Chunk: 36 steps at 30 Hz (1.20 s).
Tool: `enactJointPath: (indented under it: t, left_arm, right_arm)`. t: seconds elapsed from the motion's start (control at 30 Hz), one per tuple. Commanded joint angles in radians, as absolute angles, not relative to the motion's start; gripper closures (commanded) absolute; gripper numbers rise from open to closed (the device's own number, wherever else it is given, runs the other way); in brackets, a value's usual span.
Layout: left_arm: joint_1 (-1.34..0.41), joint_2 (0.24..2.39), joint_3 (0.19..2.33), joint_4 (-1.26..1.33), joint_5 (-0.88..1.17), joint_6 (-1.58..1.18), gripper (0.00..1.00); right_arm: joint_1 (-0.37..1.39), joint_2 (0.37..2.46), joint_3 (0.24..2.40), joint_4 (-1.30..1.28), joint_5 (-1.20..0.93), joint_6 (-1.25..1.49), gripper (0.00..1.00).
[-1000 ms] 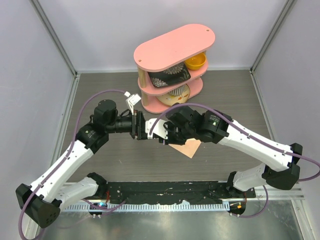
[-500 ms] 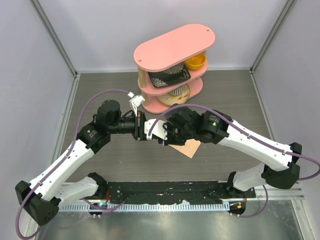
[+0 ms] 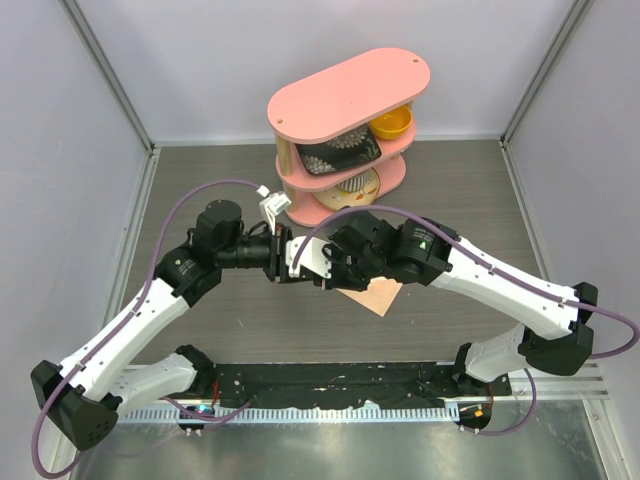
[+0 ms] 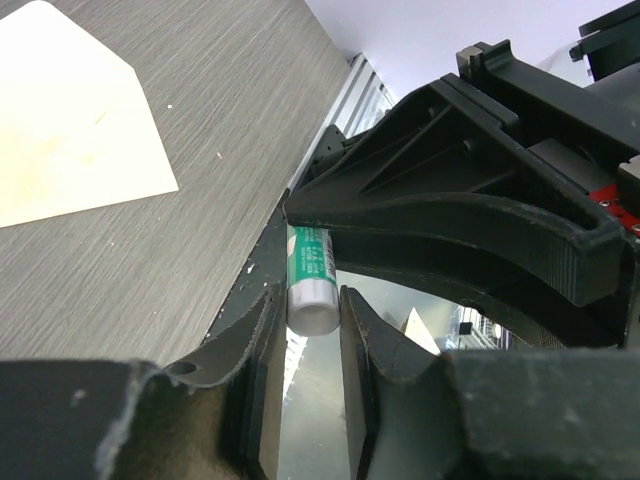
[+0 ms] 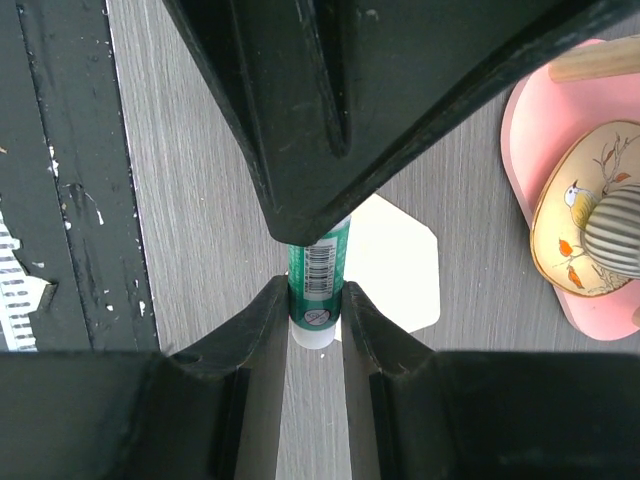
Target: Place the letter into the envelope and seal it
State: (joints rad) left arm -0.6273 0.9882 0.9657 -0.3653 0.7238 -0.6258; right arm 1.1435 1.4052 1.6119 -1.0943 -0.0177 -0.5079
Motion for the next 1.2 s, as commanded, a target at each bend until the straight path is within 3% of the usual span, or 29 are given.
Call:
enactJointPath:
  t: [0.0, 0.1, 0.13, 0.17, 0.2, 0.3, 0.43, 0.87, 1.03, 1.07, 1.13, 1.17]
  left_arm:
    - [-0.627, 0.996, 1.008, -0.359, 0.738, -0.606, 0.75]
    - [-0.627, 0.994, 1.003, -0.342, 0.752, -0.607, 0.97]
    - [-0.627, 0.989, 0.999, -0.334, 0.753, -0.623, 1.0]
    - [-0.626, 0.983, 0.986, -0.315, 0.761, -0.633, 1.0]
    - [-0.624, 0.979, 0.976, -0.301, 0.768, -0.646, 1.0]
    - [-0.595, 0.959, 0.917, -0.2, 0.833, -0.738, 1.0]
    - [-0.555, 0.954, 0.858, -0.026, 0.908, -0.876, 1.0]
    - [-0.555, 0.968, 0.861, -0.008, 0.919, -0.923, 1.0]
    - [-0.555, 0.963, 0.861, -0.009, 0.922, -0.922, 1.0]
    - [-0.555, 0.96, 0.861, -0.008, 0.925, -0.919, 1.0]
    - [-0.555, 0.956, 0.862, -0.009, 0.93, -0.897, 1.0]
    - [-0.555, 0.944, 0.862, -0.009, 0.934, -0.864, 1.0]
  right_arm:
    - [1.147, 1.401, 1.658, -1.091, -0.014, -0.489, 0.99]
    - [1.147, 1.401, 1.664, -1.078, -0.025, -0.474, 0.99]
    - [1.147, 1.401, 1.664, -1.072, -0.025, -0.457, 0.96]
    - [1.147, 1.393, 1.666, -1.065, -0.023, -0.45, 0.87]
    - [1.146, 1.387, 1.657, -1.049, -0.023, -0.443, 0.64]
    - [1.138, 1.327, 1.603, -0.994, -0.021, -0.431, 0.43]
    - [1.138, 1.249, 1.51, -0.919, -0.012, -0.478, 0.37]
    - [1.138, 1.255, 1.502, -0.89, -0.021, -0.541, 0.38]
    - [1.14, 1.266, 1.517, -0.894, -0.054, -0.548, 0.66]
    - [1.138, 1.264, 1.517, -0.896, -0.063, -0.545, 0.82]
    - [1.138, 1.266, 1.523, -0.9, -0.104, -0.529, 0.99]
    - [1.138, 1.267, 1.534, -0.916, -0.123, -0.506, 0.99]
